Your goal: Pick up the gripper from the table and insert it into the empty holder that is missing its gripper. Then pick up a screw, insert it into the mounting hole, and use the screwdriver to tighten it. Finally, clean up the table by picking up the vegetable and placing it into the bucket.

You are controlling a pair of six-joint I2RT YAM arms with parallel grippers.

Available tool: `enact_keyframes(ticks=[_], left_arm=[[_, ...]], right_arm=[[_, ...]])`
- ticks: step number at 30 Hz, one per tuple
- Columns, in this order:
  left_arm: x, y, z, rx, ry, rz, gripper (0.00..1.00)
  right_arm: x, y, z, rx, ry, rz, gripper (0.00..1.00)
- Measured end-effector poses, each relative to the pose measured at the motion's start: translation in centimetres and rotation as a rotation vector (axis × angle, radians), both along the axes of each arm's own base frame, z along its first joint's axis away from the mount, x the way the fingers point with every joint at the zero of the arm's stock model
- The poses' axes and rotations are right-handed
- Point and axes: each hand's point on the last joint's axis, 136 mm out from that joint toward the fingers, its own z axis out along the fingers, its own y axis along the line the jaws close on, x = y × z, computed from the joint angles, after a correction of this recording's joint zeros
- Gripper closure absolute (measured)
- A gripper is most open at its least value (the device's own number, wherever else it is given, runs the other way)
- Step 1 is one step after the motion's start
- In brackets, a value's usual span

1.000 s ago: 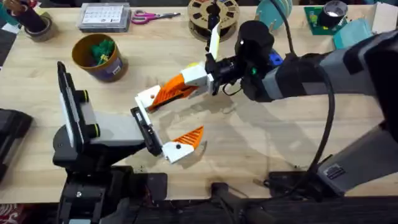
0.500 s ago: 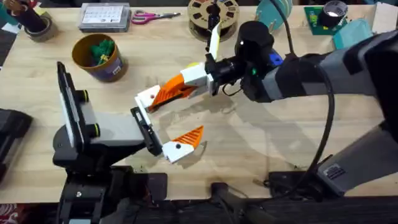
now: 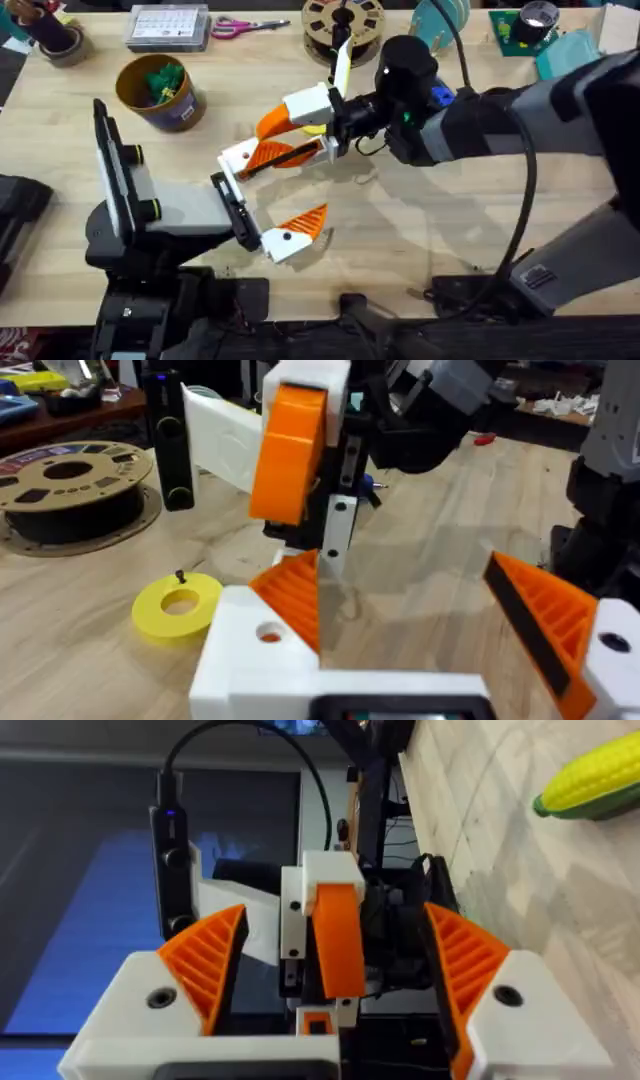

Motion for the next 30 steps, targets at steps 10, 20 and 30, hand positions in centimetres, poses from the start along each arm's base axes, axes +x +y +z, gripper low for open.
enact_keyframes(ticks=[10, 20, 30], left_arm=[[0.0, 0.0, 0.0, 0.0, 0.0, 0.0, 0.015], [0.0, 0.0, 0.0, 0.0, 0.0, 0.0, 0.015], [0.0, 0.0, 0.0, 0.0, 0.0, 0.0, 0.014]], right_arm=[[0.6, -0.4, 0.0, -0.001, 0.002, -0.018, 0.006], [4.3, -6.6, 1.4, -0.099, 0.023, -0.19, 0.005], [6.4, -12.4, 2.4, -0.433, -0.093, -0.357, 0.005]])
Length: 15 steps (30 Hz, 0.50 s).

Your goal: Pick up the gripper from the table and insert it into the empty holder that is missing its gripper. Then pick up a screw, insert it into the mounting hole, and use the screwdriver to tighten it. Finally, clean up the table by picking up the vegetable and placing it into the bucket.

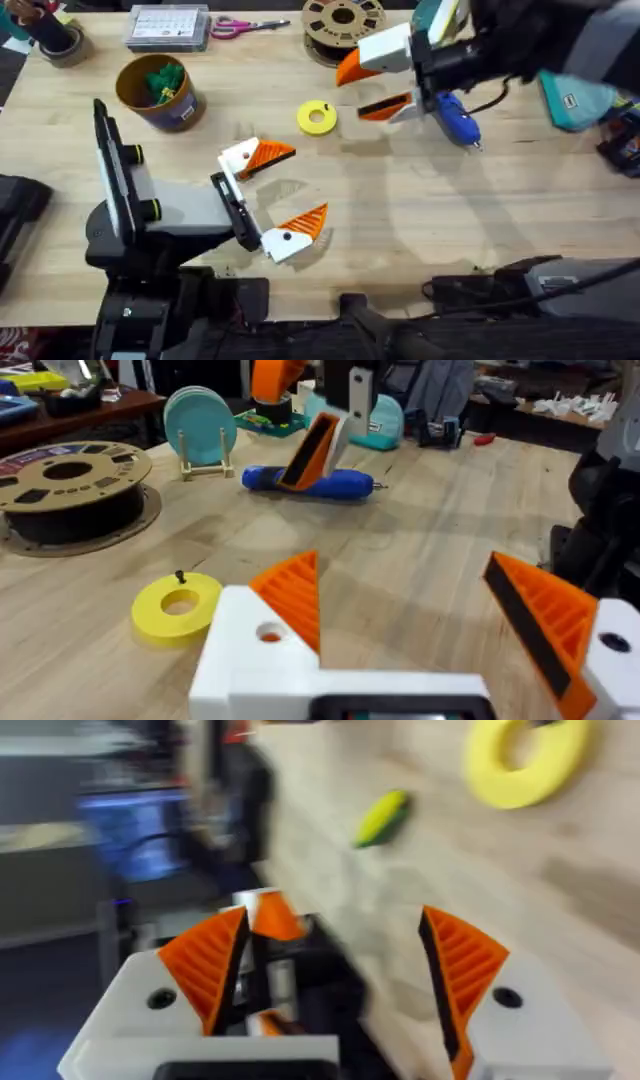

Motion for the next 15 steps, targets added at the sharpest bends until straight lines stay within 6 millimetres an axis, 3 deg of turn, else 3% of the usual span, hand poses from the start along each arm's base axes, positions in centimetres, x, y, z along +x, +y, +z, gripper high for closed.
enact_keyframes(ticks=[9, 15], left_arm=[[0.0, 0.0, 0.0, 0.0, 0.0, 0.0, 0.015], [0.0, 0.0, 0.0, 0.0, 0.0, 0.0, 0.015]], right_arm=[[2.0, -3.6, -0.4, -0.54, -0.312, 0.027, 0.004], [1.5, -4.9, -2.1, -0.788, -0.398, 0.099, 0.003]])
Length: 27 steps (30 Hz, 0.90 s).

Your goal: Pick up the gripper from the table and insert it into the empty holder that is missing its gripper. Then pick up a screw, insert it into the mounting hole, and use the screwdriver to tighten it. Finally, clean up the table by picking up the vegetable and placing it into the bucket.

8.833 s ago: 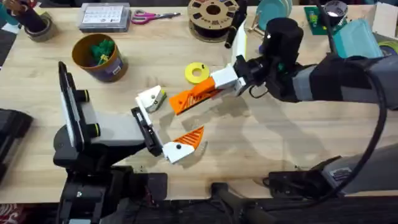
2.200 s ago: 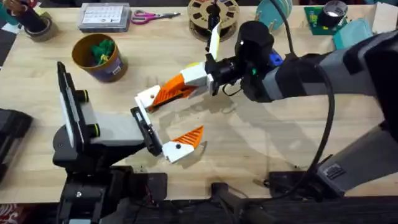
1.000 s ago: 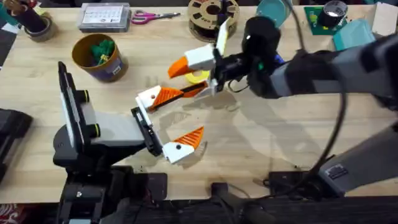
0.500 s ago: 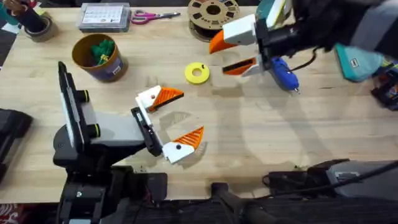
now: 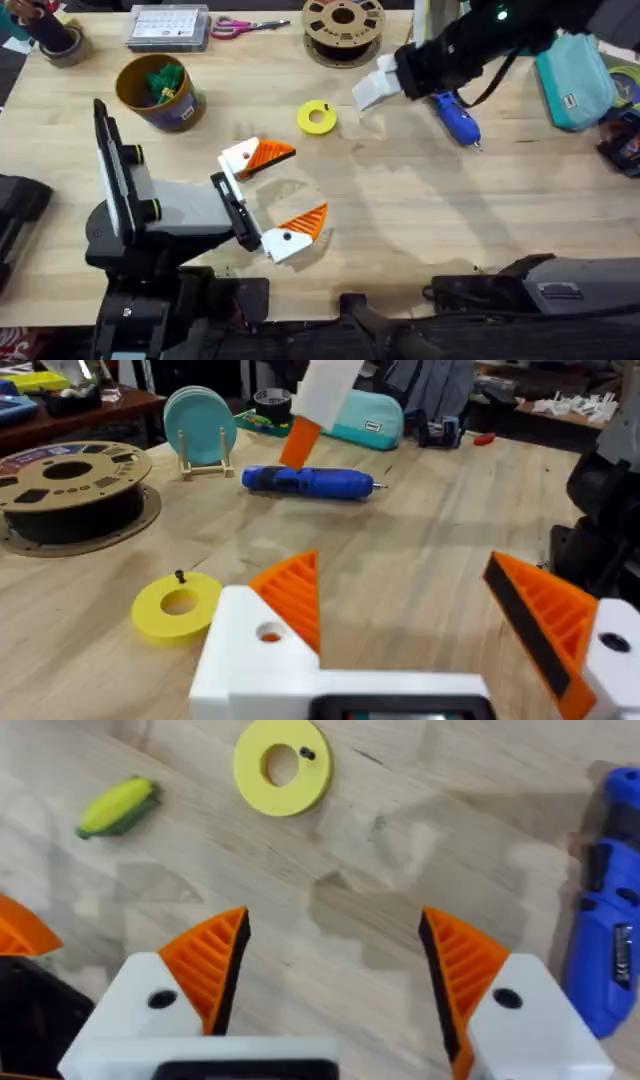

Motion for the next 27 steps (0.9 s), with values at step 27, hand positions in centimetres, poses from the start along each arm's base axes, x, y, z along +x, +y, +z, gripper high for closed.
enact_keyframes(ticks=[27], left_arm=[[0.0, 0.0, 0.0, 0.0, 0.0, 0.0, 0.015]], right_arm=[[3.7, 1.6, -4.8, -0.156, 0.028, 0.059, 0.007]])
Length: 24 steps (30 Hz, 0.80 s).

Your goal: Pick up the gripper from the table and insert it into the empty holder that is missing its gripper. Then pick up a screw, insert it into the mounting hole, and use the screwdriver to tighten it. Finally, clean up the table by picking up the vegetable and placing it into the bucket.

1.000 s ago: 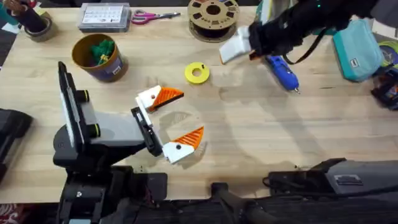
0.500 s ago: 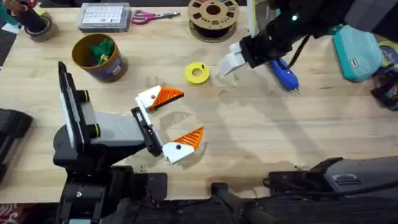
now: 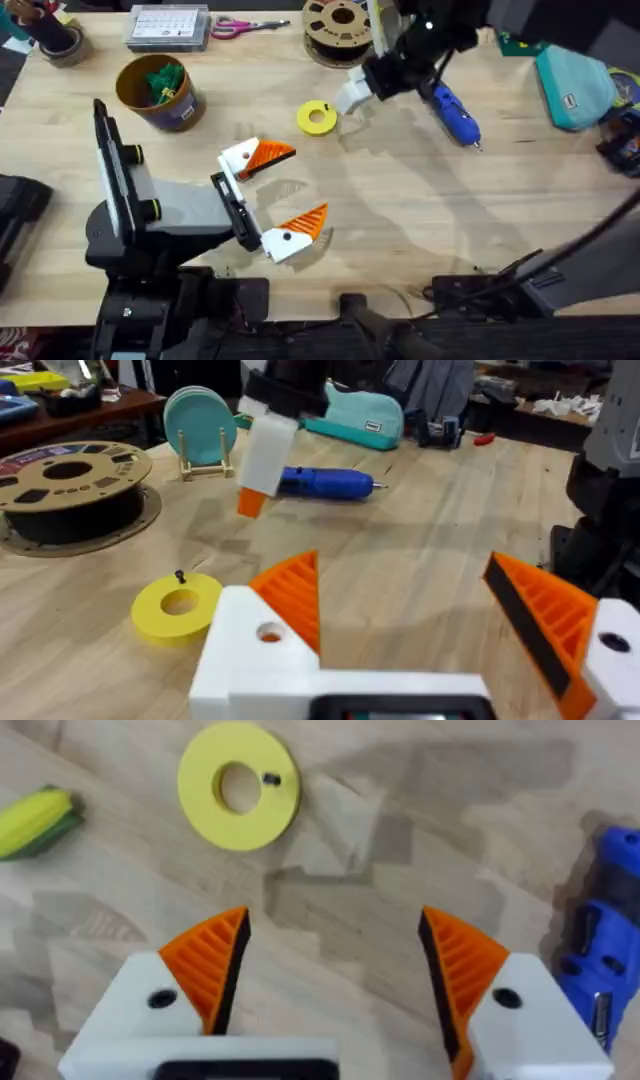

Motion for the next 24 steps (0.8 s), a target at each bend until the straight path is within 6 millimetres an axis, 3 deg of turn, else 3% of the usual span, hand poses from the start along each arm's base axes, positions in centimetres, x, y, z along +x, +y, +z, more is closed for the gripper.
enact_keyframes(ticks=[8, 15, 24], left_arm=[[0.0, 0.0, 0.0, 0.0, 0.0, 0.0, 0.015], [0.0, 0.0, 0.0, 0.0, 0.0, 0.0, 0.015], [0.0, 0.0, 0.0, 0.0, 0.0, 0.0, 0.015]], right_arm=[[2.6, 2.3, -0.2, -0.039, -0.044, 0.034, 0.043], [3.8, 4.3, -2.0, -0.05, -0.045, 0.067, 0.15], [4.2, 5.4, -4.3, -0.062, -0.032, 0.085, 0.246]])
